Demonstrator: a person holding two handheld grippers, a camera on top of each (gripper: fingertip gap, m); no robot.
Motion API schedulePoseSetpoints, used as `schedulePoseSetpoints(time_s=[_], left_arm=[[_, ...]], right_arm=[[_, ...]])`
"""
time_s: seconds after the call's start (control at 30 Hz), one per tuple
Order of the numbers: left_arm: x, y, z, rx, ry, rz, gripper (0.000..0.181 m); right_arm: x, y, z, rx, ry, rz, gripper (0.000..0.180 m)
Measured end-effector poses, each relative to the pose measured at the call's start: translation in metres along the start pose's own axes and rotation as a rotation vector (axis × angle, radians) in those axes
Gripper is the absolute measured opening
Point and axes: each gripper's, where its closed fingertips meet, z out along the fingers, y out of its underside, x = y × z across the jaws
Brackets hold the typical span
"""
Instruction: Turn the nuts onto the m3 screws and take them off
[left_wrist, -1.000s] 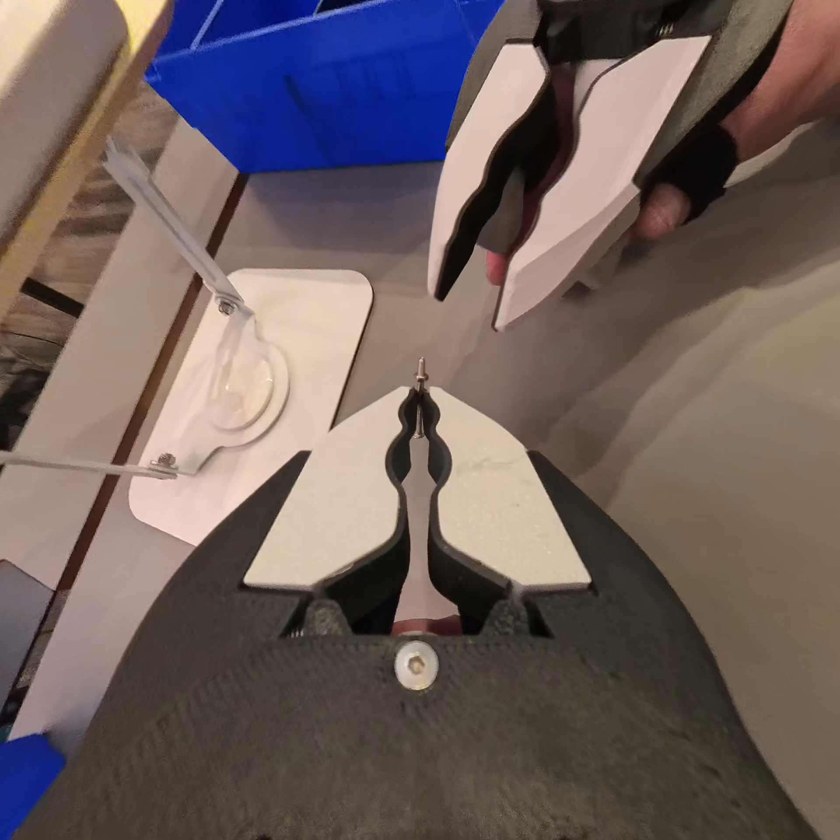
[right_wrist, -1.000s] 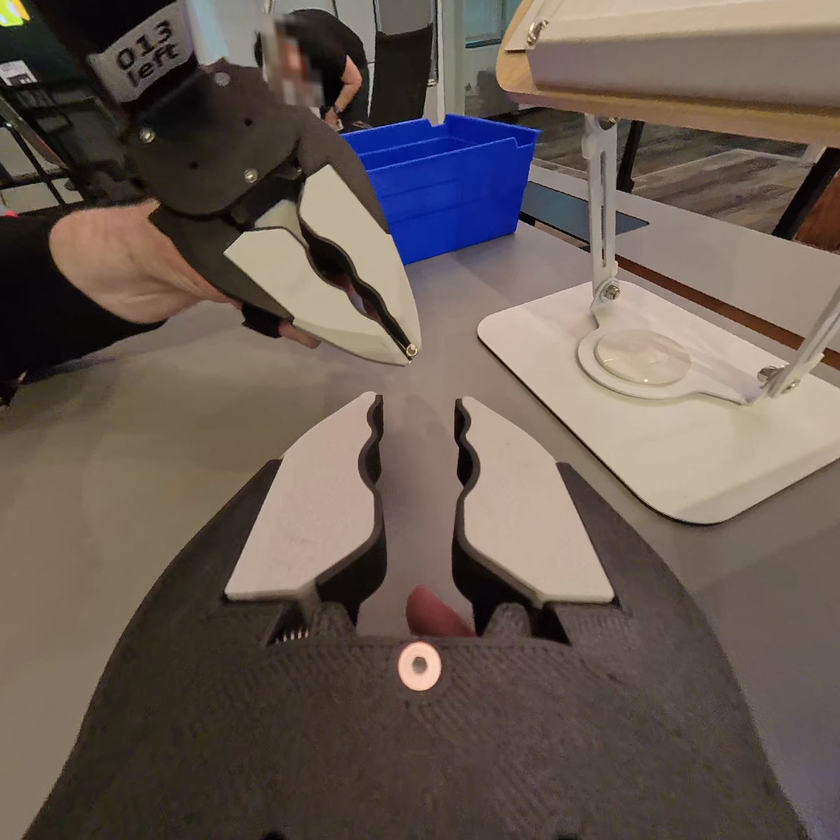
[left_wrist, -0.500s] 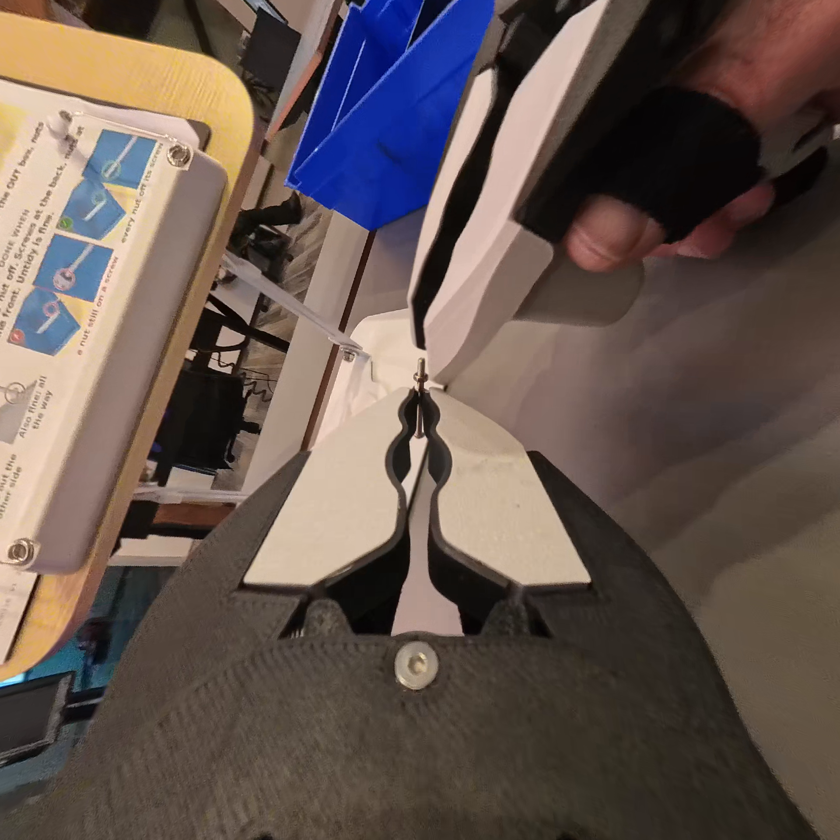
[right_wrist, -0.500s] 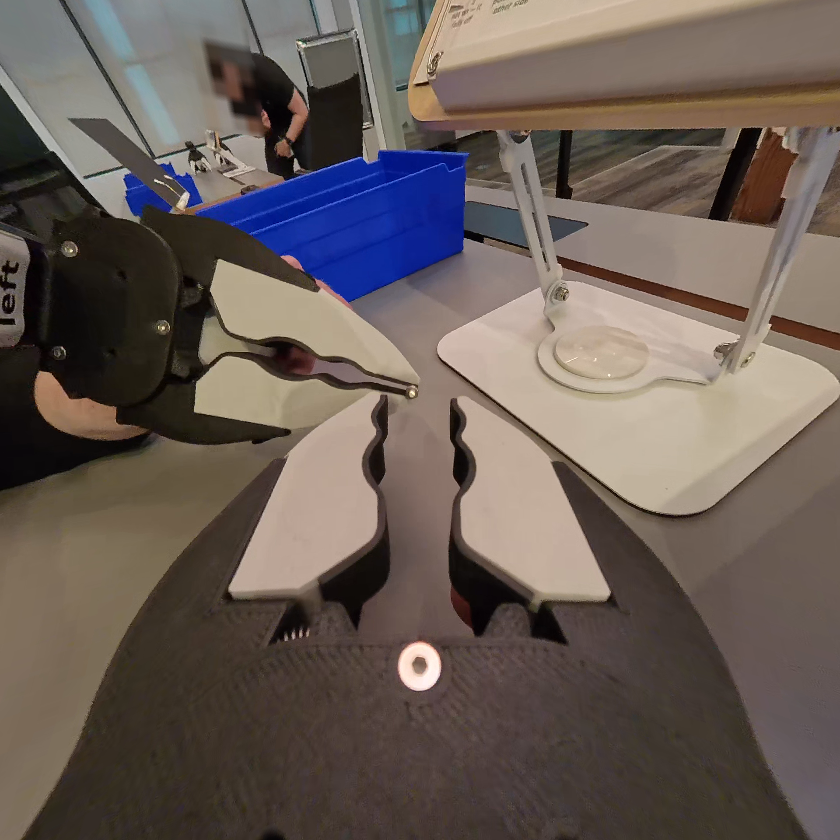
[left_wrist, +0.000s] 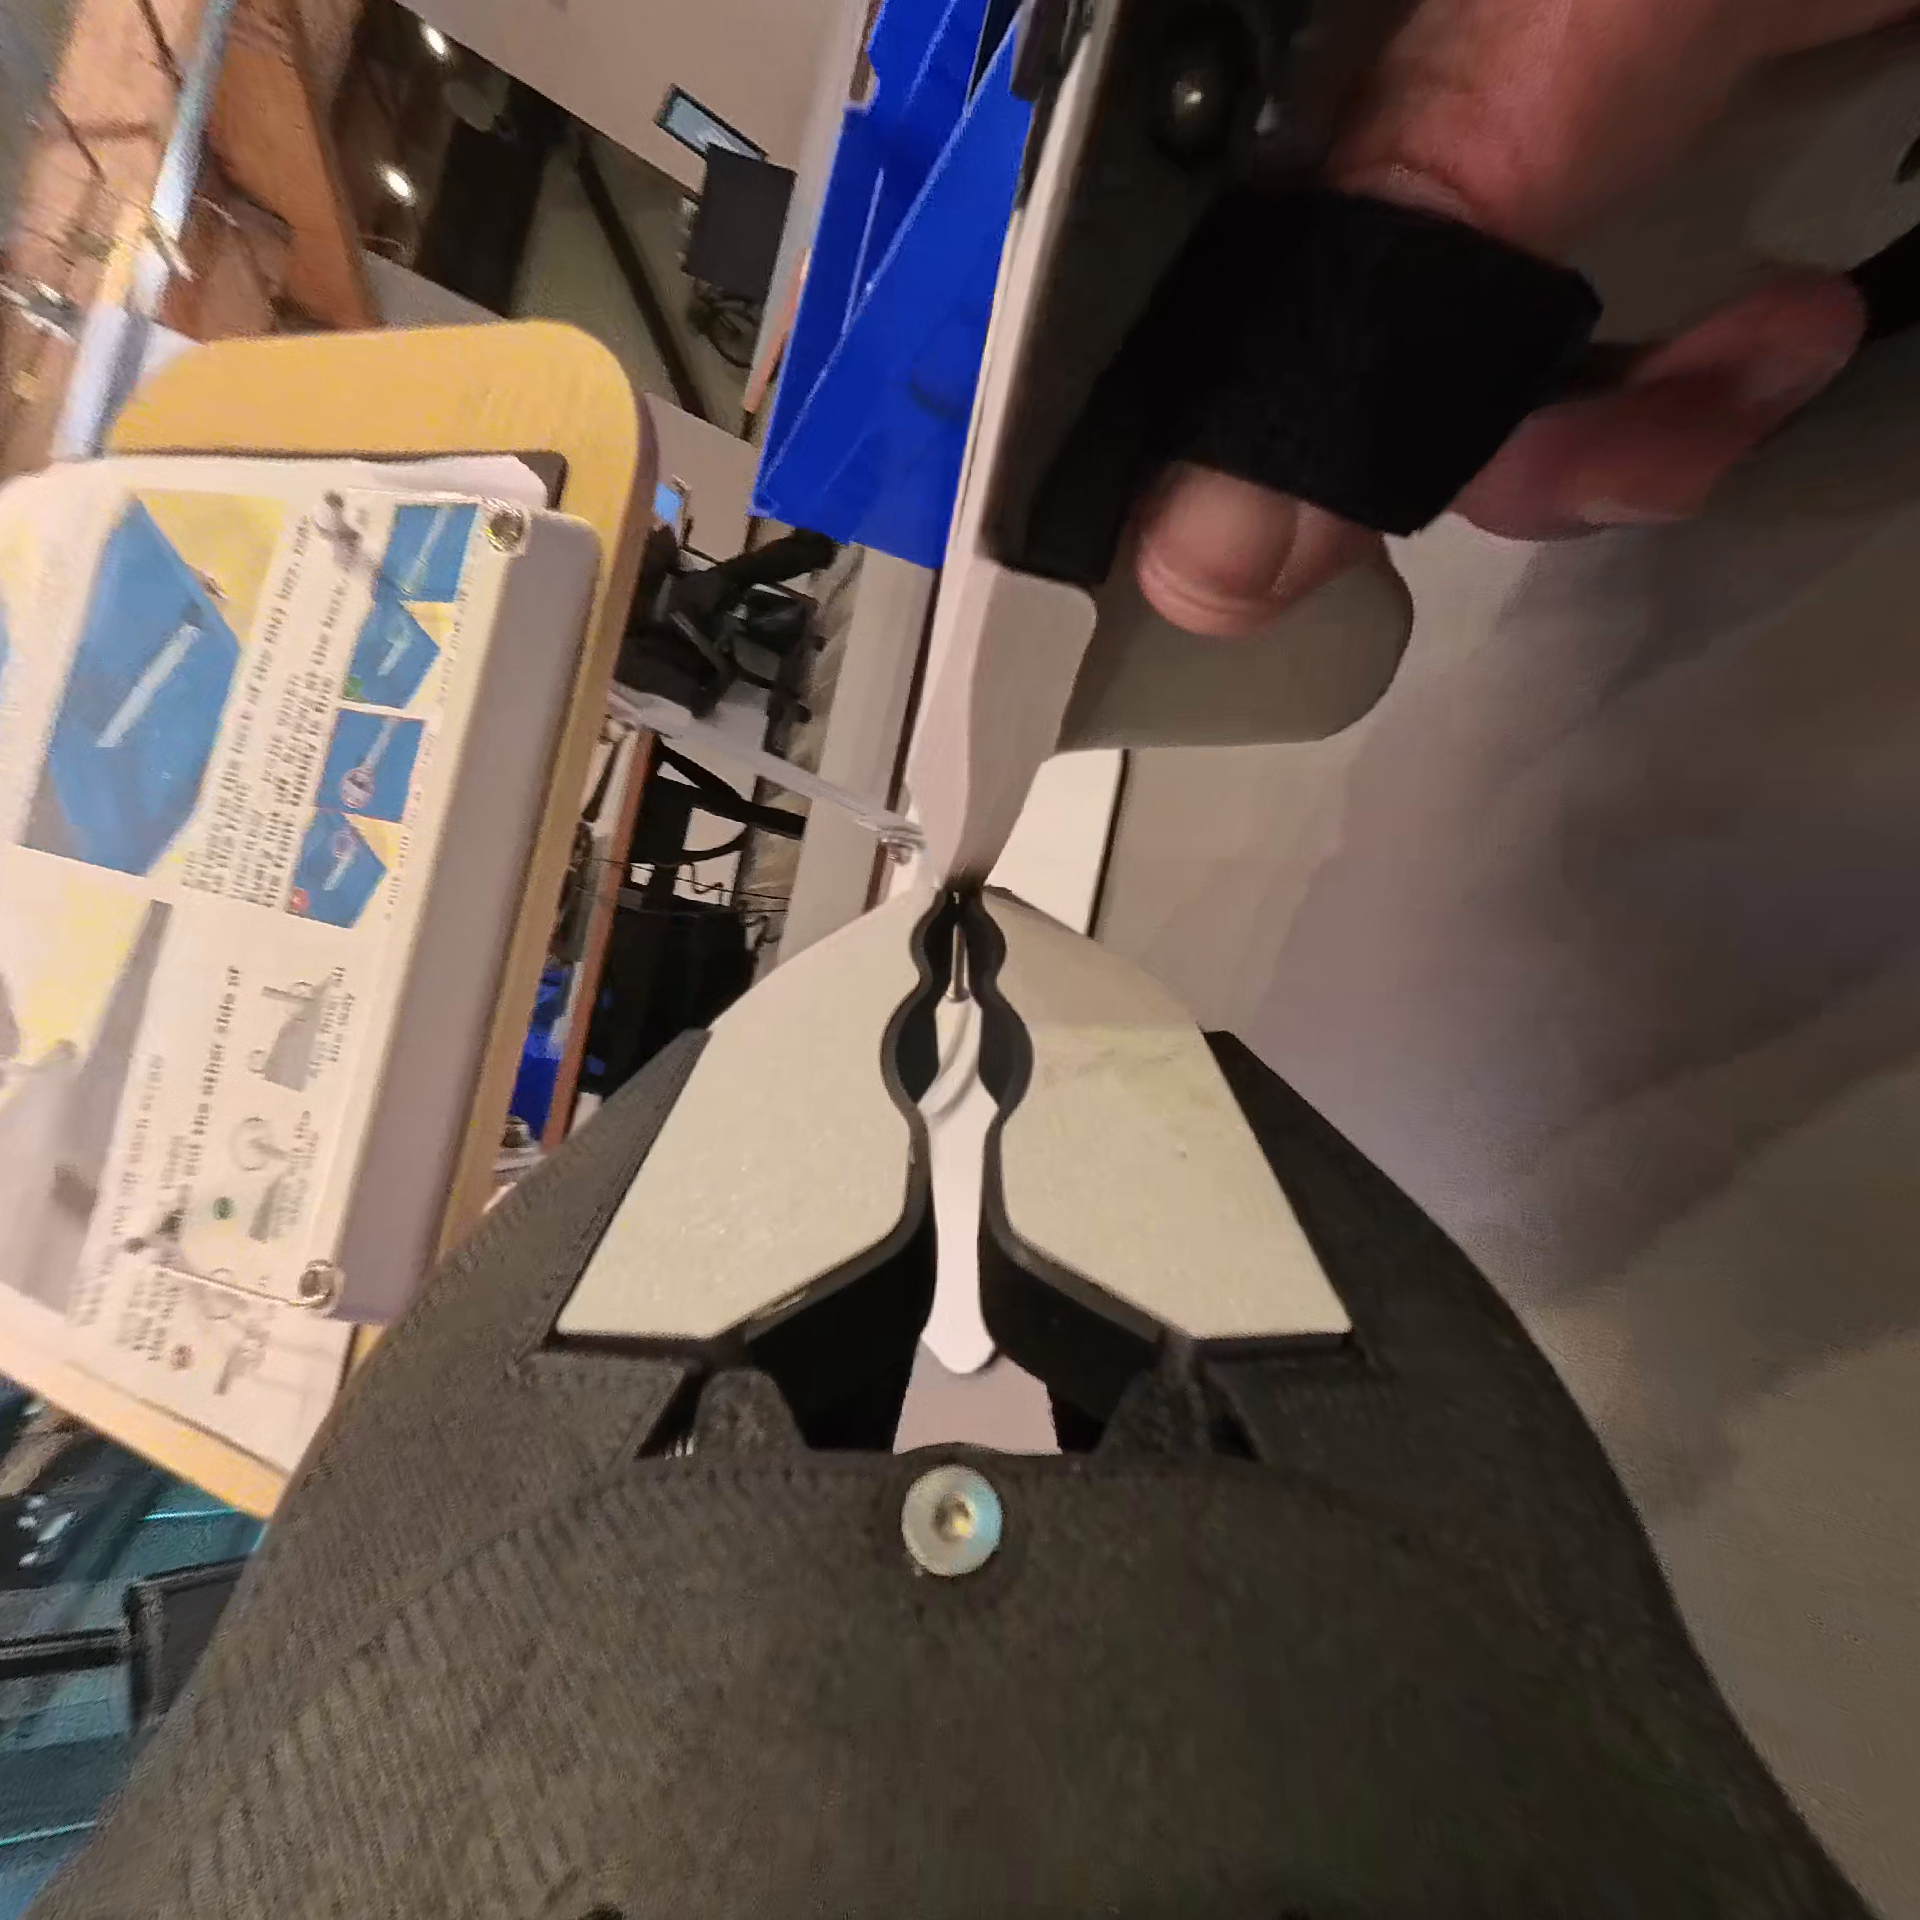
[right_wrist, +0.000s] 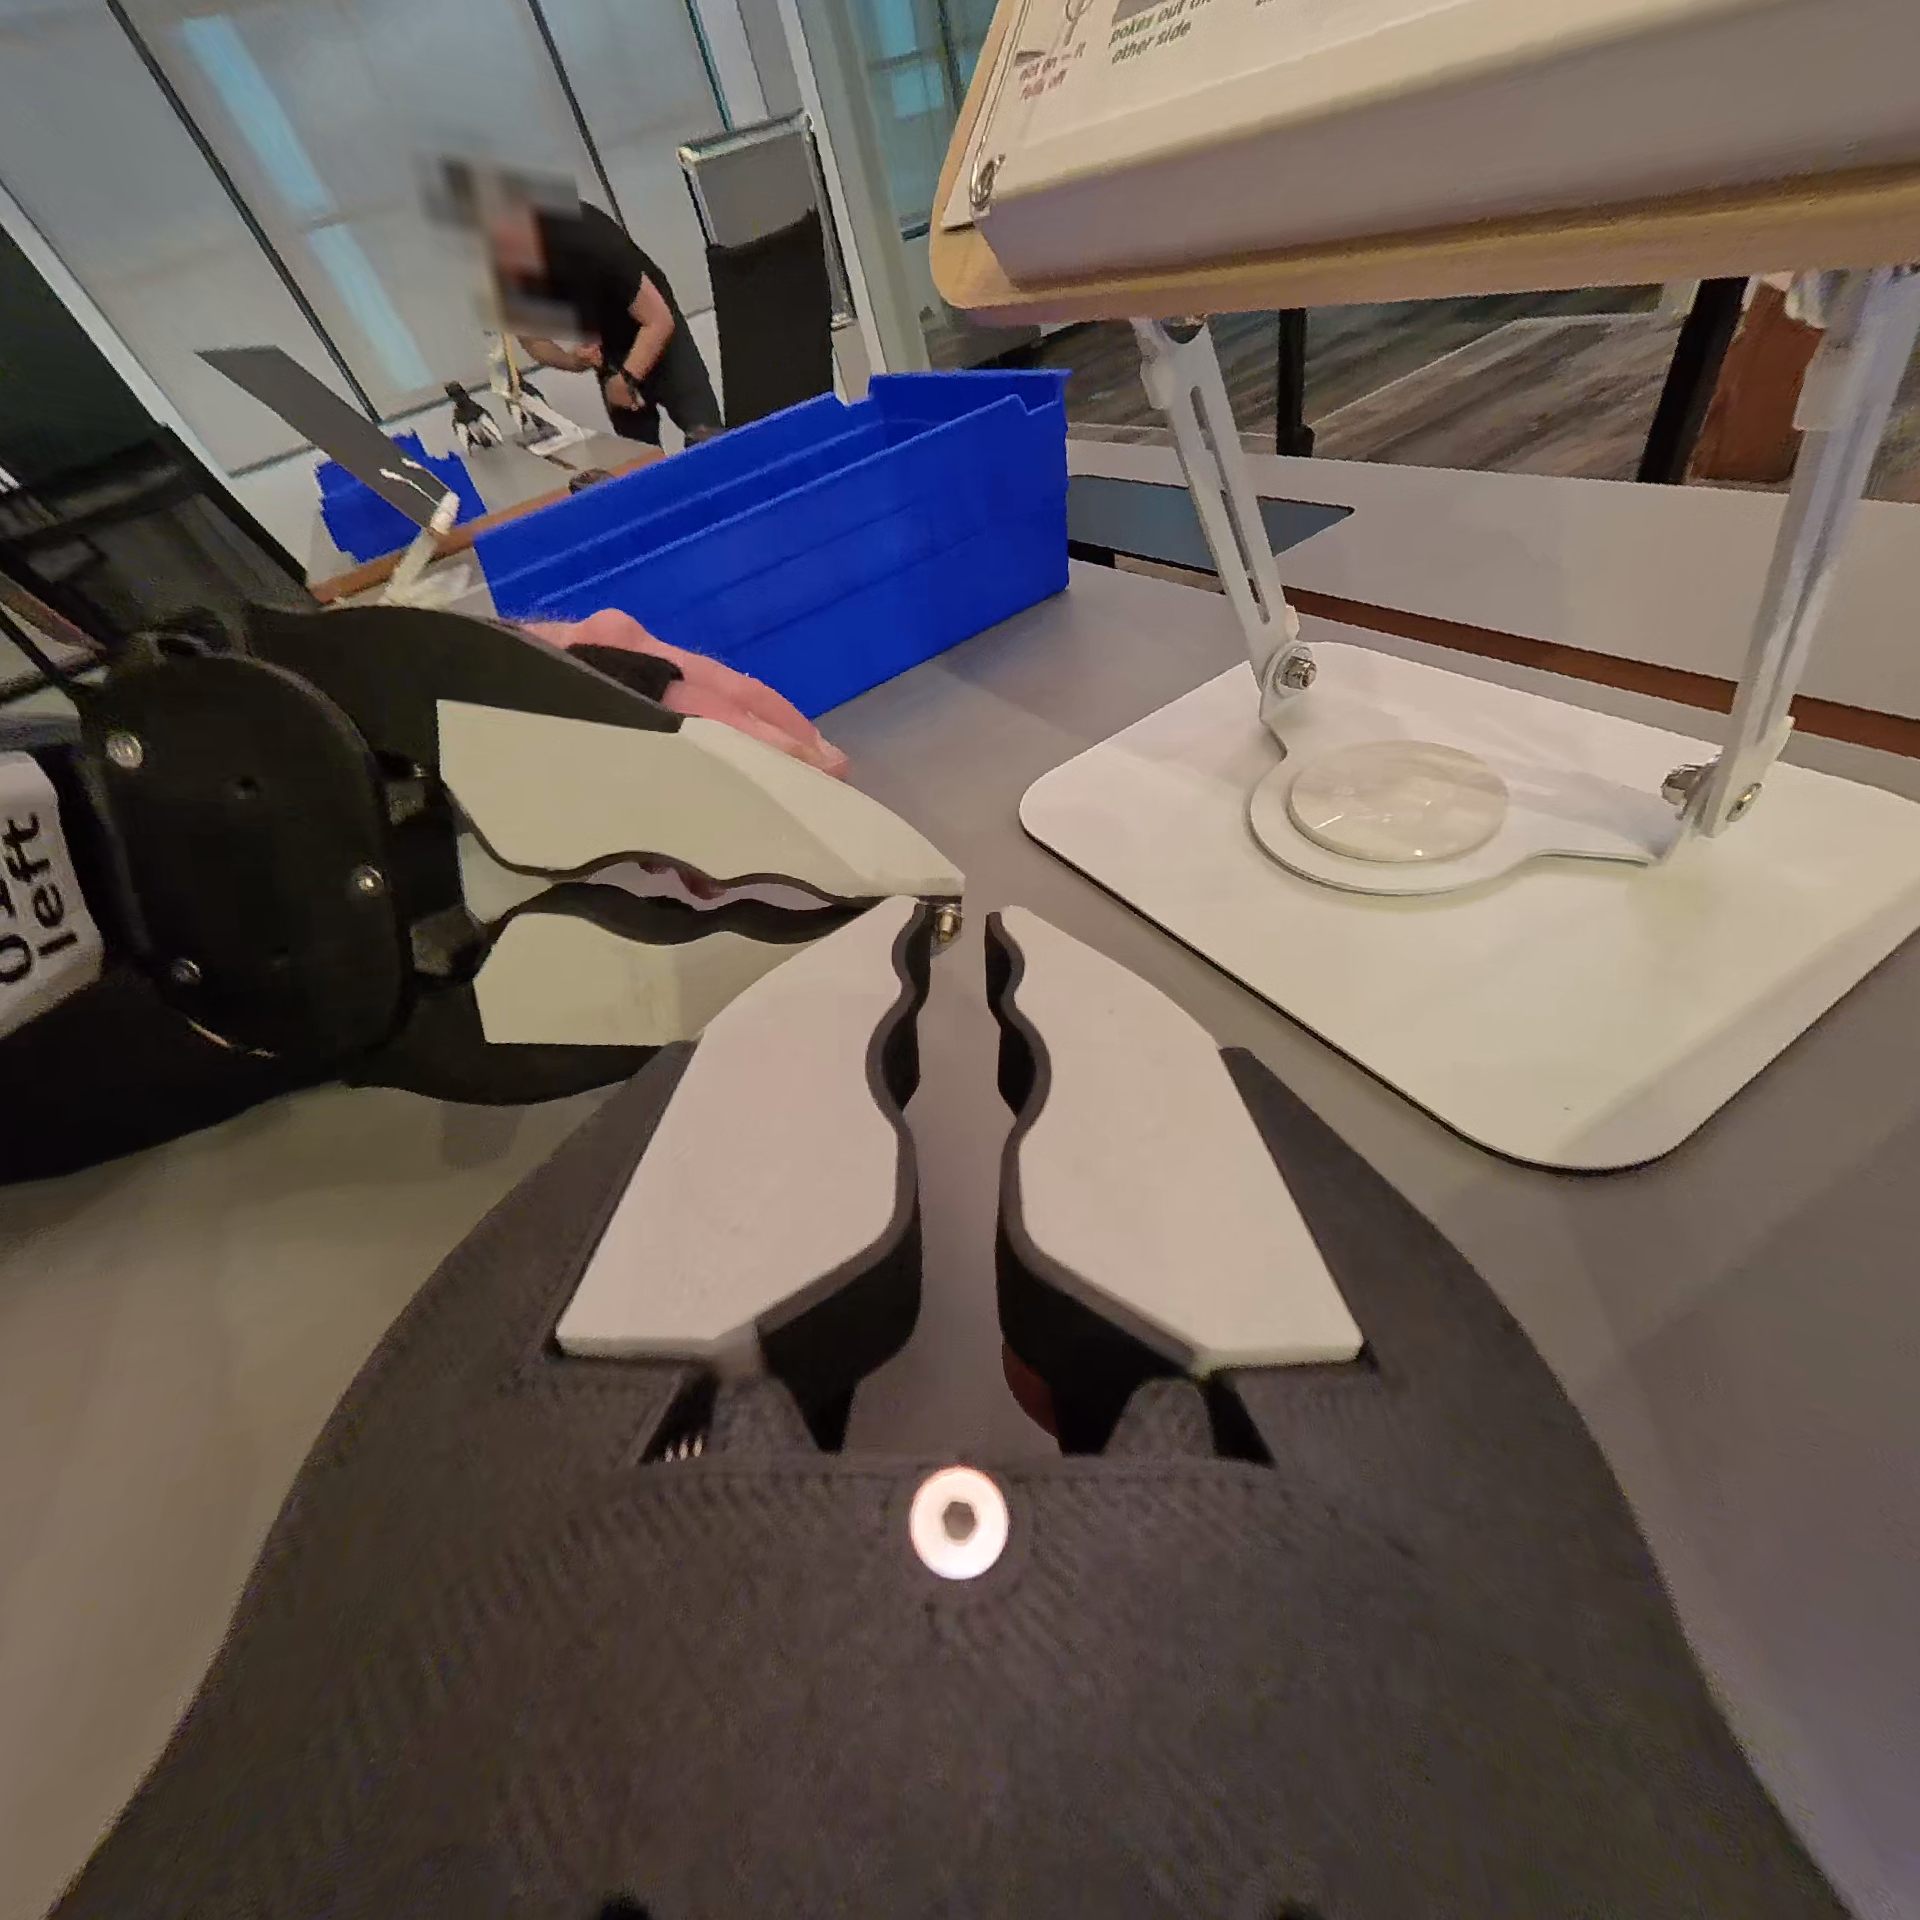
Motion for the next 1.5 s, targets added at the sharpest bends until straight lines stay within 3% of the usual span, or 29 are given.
schedulePoseSetpoints(time_s=[0.03, 0.33, 0.8, 1.0, 1.1, 1.2, 1.5], left_arm=[[-0.001, -0.002, -0.001, 0.004, -0.015, 0.009, 0.002], [-0.018, -0.018, -0.010, 0.062, -0.172, 0.140, 0.001], [-0.025, -0.028, -0.014, 0.111, -0.228, 0.156, 0.002], [-0.027, -0.027, -0.014, 0.124, -0.204, 0.118, 0.016], [-0.030, -0.028, -0.016, 0.169, -0.153, 0.038, 0.023], [-0.037, -0.029, -0.019, 0.247, -0.032, -0.162, 0.025], [-0.042, -0.050, -0.042, 0.577, 0.423, -0.707, 0.029]], right_arm=[[-0.001, -0.001, -0.001, 0.009, -0.010, 0.015, 0.010], [-0.013, -0.019, -0.011, 0.122, -0.107, 0.079, 0.006], [-0.018, -0.028, -0.018, 0.181, -0.090, -0.001, 0.005], [-0.017, -0.035, -0.023, 0.198, -0.093, -0.009, 0.005], [-0.017, -0.036, -0.027, 0.201, -0.123, 0.002, 0.005], [-0.020, -0.040, -0.033, 0.217, -0.194, 0.014, 0.005], [-0.039, -0.049, -0.049, 0.251, -0.401, 0.026, 0.005]])
